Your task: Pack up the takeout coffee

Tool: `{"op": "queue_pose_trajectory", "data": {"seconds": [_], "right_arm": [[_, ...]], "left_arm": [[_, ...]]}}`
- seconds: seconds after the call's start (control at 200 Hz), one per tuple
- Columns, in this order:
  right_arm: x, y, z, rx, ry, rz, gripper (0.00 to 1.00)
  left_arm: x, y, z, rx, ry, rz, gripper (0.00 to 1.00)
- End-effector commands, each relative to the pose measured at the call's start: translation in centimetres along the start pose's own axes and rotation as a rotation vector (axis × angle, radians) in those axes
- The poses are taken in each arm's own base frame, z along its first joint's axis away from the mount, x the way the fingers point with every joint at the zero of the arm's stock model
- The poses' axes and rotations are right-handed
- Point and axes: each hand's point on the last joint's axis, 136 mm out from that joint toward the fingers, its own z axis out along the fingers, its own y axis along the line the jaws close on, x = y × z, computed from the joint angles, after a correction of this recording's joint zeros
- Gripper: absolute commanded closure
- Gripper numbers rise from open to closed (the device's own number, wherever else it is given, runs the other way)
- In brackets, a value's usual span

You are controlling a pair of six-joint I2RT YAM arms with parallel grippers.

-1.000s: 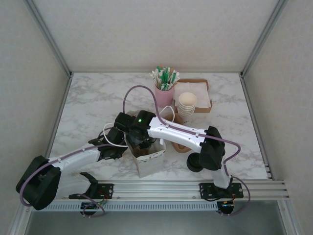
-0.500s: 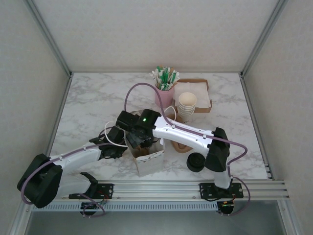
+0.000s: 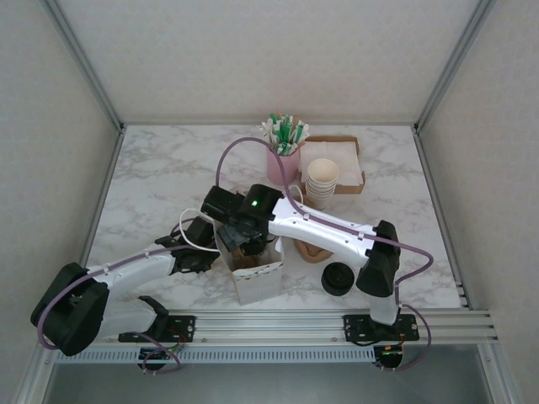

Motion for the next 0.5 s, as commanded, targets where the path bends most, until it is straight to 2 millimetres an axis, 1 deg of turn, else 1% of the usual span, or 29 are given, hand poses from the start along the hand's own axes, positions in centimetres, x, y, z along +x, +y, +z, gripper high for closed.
{"op": "queue_pose_trajectory", "data": {"seconds": [0.0, 0.295, 0.495], "right_arm": [[-0.4, -0.5, -2.8, -0.016, -0.045, 0.013, 0.13], [-0.4, -0.9, -4.0, -0.02, -0.059, 0.01, 0.15], [-0.7, -1.2, -5.1, -0.032, -0.084, 0.007, 0.17]], "left_arm": [[-0.3, 0.0, -0.2, -0.022, -0.022, 0.02, 0.65], [-0.5, 0.2, -0.3, -0.029, -0.033, 0.019, 0.65], [-0.6, 0.2, -0.4, -0.035, -0.04, 0.024, 0.65]]}}
